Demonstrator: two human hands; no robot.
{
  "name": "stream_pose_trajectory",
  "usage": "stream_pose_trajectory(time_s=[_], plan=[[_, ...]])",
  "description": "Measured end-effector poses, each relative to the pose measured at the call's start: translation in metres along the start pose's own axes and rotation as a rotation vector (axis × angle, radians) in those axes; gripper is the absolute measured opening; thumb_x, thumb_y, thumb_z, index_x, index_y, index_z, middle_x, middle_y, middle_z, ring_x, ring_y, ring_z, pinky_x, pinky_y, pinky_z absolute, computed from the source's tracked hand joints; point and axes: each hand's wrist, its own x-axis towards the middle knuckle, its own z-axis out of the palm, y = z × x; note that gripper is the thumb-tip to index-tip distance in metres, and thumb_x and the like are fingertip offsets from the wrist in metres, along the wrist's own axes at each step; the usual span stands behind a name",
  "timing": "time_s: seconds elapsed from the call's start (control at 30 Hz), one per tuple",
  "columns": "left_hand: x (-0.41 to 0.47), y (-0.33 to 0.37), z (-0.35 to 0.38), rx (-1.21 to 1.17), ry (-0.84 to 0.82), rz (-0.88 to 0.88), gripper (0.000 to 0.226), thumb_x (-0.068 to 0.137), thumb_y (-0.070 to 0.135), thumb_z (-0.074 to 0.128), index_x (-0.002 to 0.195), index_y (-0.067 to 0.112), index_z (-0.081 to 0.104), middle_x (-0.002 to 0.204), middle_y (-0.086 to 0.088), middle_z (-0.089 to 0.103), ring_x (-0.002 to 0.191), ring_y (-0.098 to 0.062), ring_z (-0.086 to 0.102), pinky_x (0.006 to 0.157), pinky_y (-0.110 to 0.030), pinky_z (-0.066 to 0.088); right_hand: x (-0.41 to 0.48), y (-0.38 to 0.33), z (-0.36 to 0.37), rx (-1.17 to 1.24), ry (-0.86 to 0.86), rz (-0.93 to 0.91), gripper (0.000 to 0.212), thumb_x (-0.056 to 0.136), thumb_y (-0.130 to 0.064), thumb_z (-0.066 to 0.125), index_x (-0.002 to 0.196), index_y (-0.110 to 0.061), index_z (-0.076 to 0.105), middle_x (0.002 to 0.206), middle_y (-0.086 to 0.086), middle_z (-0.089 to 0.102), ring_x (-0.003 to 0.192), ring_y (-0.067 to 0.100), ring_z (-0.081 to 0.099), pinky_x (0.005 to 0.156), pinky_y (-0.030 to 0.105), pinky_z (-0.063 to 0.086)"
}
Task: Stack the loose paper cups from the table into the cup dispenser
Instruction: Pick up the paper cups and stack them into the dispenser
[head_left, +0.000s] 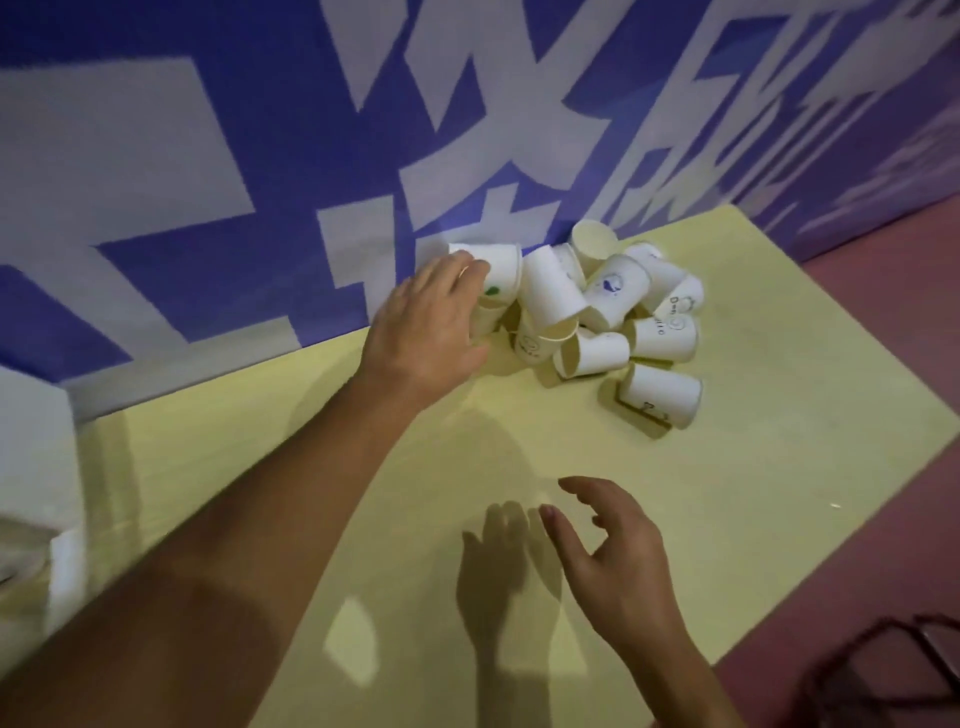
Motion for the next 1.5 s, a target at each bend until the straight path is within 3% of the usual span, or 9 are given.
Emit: stream_pose_trajectory(time_s=[0.17,0.33,0.5,0.6,0.7,0.87,1.03,1.3,1.5], plan=[[0.066,0.015,0.030,0.275,-0.080,0.106,0.075,0.095,0.029,0.068,0.158,0.020,0.027,0.163,-0.008,0.033,0.152,-0.029,0.030,0.124,-0.044,0.025,0.029,0.032,-0.030,0.040,0.066,0.107,0.041,0.090,-0.048,0.072,0.127,-0.029,0.067,0.119,-0.024,0.061,0.108,0.001,0.059,0.093,0.039,0.057],[0.088,0.018,0.036,0.284,-0.115,0.084,0.063,0.089,0.026,0.074,0.143,0.019,0.041,0.138,-0.009,0.054,0.130,-0.031,0.050,0.114,-0.046,0.038,0.073,0.058,-0.061,0.057,0.210,0.294,0.074,0.084,-0.048,0.081,0.146,-0.021,0.052,0.129,-0.013,0.052,0.107,0.012,0.057,0.088,0.038,0.054],[0.069,0.008,0.018,0.113,-0.036,0.017,0.071,0.086,0.029,0.083,0.144,0.013,0.044,0.137,-0.012,0.058,0.125,-0.035,0.055,0.105,-0.048,0.043,0.134,0.086,-0.075,0.400,0.127,0.818,0.095,0.069,-0.079,0.076,0.129,-0.007,0.061,0.120,0.013,0.066,0.101,0.027,0.064,0.097,0.050,0.057],[0.031,0.009,-0.001,-0.160,0.117,-0.101,0.076,0.082,0.028,0.087,0.143,0.010,0.045,0.135,-0.015,0.054,0.116,-0.032,0.055,0.092,-0.045,0.046,0.158,0.071,-0.074,0.855,0.016,1.066,0.067,0.082,-0.074,0.070,0.104,-0.011,0.063,0.089,0.014,0.055,0.085,0.033,0.056,0.070,0.041,0.057],[-0.026,0.011,-0.010,-0.443,0.248,-0.280,0.076,0.078,0.038,0.088,0.139,0.017,0.050,0.135,-0.005,0.051,0.111,-0.007,0.046,0.087,-0.028,0.041,0.184,0.063,-0.064,0.869,0.030,1.080,0.060,0.091,-0.068,0.062,0.111,-0.012,0.063,0.086,0.014,0.054,0.086,0.032,0.058,0.051,0.031,0.058],[-0.112,-0.001,0.007,-0.886,0.306,-0.584,0.067,0.069,0.045,0.084,0.127,0.032,0.054,0.124,0.014,0.065,0.111,-0.014,0.064,0.089,-0.028,0.054,0.189,0.059,-0.060,0.798,0.099,0.979,0.041,0.088,-0.045,0.065,0.109,-0.010,0.067,0.097,0.013,0.067,0.083,0.029,0.066,0.065,0.036,0.060],[-0.173,-0.015,-0.005,-1.105,0.407,-0.654,0.036,0.089,0.042,0.066,0.124,0.038,0.055,0.120,0.025,0.069,0.104,0.004,0.065,0.084,-0.013,0.053,0.129,0.031,-0.053,0.284,0.288,0.581,0.071,0.069,-0.068,0.082,0.111,-0.014,0.061,0.107,0.004,0.070,0.097,0.028,0.071,0.082,0.043,0.059],[-0.254,-0.055,-0.058,-1.091,0.554,-0.619,0.058,0.067,0.041,0.082,0.120,0.044,0.059,0.129,-0.001,0.066,0.117,-0.020,0.066,0.091,-0.028,0.057,0.017,-0.108,-0.002,0.165,-0.061,-0.173,0.061,0.070,-0.050,0.087,0.118,-0.047,0.050,0.113,-0.041,0.058,0.106,-0.012,0.058,0.080,0.009,0.044],[-0.324,-0.086,-0.095,-1.005,0.647,-0.627,0.067,0.068,0.029,0.087,0.127,0.037,0.056,0.132,-0.002,0.064,0.122,-0.028,0.064,0.095,-0.033,0.056,-0.045,-0.175,0.068,0.192,-0.225,-0.403,0.076,0.072,-0.064,0.078,0.134,-0.030,0.052,0.131,-0.027,0.058,0.114,-0.007,0.057,0.090,0.002,0.039]])
